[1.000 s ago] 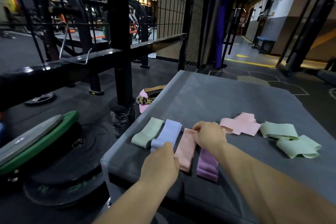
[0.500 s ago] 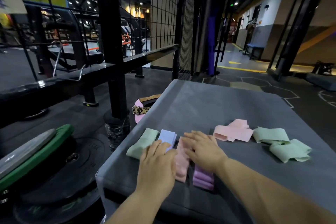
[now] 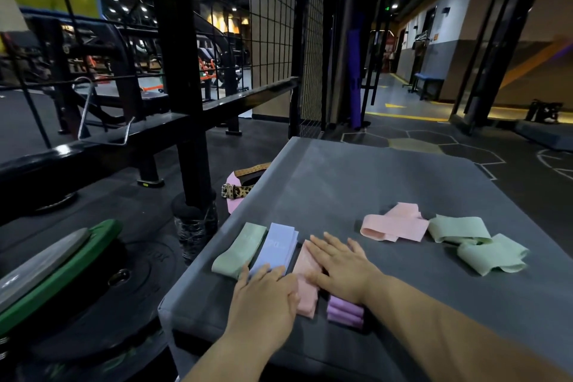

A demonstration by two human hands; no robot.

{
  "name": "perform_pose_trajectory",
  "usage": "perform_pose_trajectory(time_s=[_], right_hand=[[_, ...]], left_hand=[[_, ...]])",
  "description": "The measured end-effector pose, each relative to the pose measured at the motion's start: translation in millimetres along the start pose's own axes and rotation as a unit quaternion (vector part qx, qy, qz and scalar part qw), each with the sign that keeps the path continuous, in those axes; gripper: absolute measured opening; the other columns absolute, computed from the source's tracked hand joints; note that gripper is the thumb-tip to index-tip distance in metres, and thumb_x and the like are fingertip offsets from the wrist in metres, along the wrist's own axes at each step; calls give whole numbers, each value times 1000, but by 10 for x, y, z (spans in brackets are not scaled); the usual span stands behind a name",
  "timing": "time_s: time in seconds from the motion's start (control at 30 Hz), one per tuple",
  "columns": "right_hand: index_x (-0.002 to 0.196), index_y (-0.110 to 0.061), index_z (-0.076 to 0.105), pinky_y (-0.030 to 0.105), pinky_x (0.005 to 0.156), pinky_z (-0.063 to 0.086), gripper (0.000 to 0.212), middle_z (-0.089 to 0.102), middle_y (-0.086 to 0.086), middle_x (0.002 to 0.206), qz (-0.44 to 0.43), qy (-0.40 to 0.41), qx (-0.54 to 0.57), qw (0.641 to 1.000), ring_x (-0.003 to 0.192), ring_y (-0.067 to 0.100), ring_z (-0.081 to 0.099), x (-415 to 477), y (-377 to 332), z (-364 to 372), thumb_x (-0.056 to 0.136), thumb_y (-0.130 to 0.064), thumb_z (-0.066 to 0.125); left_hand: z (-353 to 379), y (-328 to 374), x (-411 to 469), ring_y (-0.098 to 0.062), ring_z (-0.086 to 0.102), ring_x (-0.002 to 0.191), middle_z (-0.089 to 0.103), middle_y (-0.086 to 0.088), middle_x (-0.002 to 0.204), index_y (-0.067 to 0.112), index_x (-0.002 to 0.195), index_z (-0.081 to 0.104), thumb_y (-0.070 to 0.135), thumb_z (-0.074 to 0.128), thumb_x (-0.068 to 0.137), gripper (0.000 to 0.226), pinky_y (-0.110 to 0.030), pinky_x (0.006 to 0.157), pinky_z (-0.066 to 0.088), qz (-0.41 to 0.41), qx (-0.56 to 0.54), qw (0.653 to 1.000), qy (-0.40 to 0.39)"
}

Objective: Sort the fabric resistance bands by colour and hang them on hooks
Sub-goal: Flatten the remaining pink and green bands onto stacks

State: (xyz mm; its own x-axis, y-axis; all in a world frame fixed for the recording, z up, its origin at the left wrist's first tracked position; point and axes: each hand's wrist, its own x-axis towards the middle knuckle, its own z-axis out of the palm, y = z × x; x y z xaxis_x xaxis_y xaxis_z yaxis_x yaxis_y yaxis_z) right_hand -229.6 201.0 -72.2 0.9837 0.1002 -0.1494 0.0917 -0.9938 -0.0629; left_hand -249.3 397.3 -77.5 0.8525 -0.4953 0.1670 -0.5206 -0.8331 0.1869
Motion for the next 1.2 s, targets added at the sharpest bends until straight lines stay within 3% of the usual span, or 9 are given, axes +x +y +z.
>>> perform_pose_trajectory(time_s=[0.13, 0.2, 0.27, 0.37, 0.47, 0.6, 0.73, 1.0, 1.2], right_hand=[[157, -31, 1, 48, 119, -4, 109, -3, -14, 164, -2, -8, 2, 1000, 150, 9, -8, 13, 19, 8, 65, -89, -8], [157, -31, 2, 48, 119, -4, 82, -3, -14, 164, 1, -6, -8, 1000, 150, 9, -8, 7, 18, 1, 89, -75, 9], [157, -30, 2, 47, 119, -4, 67, -3, -13, 164, 2, 0, -8, 1000, 150, 9, -8, 4, 12, 2, 99, -61, 20], [157, -30, 3, 47, 120, -4, 63, -3, -13, 164, 3, 0, -5, 1000, 150, 9, -7, 4, 15, 0, 101, -56, 20], [157, -31, 5, 48, 119, -6, 60, -2, -14, 164, 1, 7, 10, 1000, 150, 9, -8, -2, 19, -26, 103, -53, 19], [156, -32, 9, 54, 118, -11, 56, -2, -15, 164, 4, 38, -3, 999, 150, 11, -12, -42, 13, -103, 104, -50, 19], [156, -34, 9, 55, 117, -12, 54, -3, -18, 163, 28, 54, 16, 998, 149, 11, -16, -141, 73, -210, 104, -49, 17], [154, -33, 18, 48, 120, 4, 52, 10, -16, 162, 134, 107, 47, 984, 150, 11, -2, -739, 695, -130, 104, -47, 20], [151, -33, 28, 41, 115, 16, 51, 22, -9, 158, 277, 161, 58, 946, 147, 13, 12, -1396, 1345, 37, 102, -50, 29]], left_hand=[[-38, 7, -5, -10, 34, 133, 48, 17, 128, 34, 119, 49, 37, 29, 100, 28, -39, 116, 11, -5, -1, 1000, -10], [-54, 16, -4, -10, 38, 127, 49, 16, 120, 34, 117, 49, 37, 29, 99, 27, -39, 115, 15, -4, 1, 1000, -11], [-50, 16, 4, -11, 36, 130, 48, 16, 125, 33, 116, 49, 38, 29, 99, 27, -40, 115, 14, -11, 4, 1000, -18], [-58, 24, 9, -12, 30, 138, 43, 18, 138, 33, 119, 51, 39, 27, 100, 31, -41, 115, 9, -17, 4, 999, -28], [-79, 32, 9, -13, 30, 138, 47, 18, 131, 33, 117, 51, 44, 14, 97, 43, -43, 113, 10, -22, 10, 999, -29], [-124, 52, 38, -12, 11, 148, 33, 18, 151, 41, 136, 42, 41, 23, 103, 38, -50, 117, -1, -42, -27, 998, -32], [-206, 172, 94, -10, 5, 149, 27, 18, 155, 40, 137, 41, 32, 28, 104, 37, -47, 117, -5, -39, -32, 998, -22], [-87, 865, 321, -11, 33, 134, 47, 16, 137, 33, 126, 50, 40, 29, 102, 33, -35, 112, 18, 54, -22, 998, -20], [82, 1569, 439, -13, 26, 142, 37, 14, 151, 33, 139, 44, 36, 30, 103, 38, -30, 111, 19, 136, -52, 988, -56]])
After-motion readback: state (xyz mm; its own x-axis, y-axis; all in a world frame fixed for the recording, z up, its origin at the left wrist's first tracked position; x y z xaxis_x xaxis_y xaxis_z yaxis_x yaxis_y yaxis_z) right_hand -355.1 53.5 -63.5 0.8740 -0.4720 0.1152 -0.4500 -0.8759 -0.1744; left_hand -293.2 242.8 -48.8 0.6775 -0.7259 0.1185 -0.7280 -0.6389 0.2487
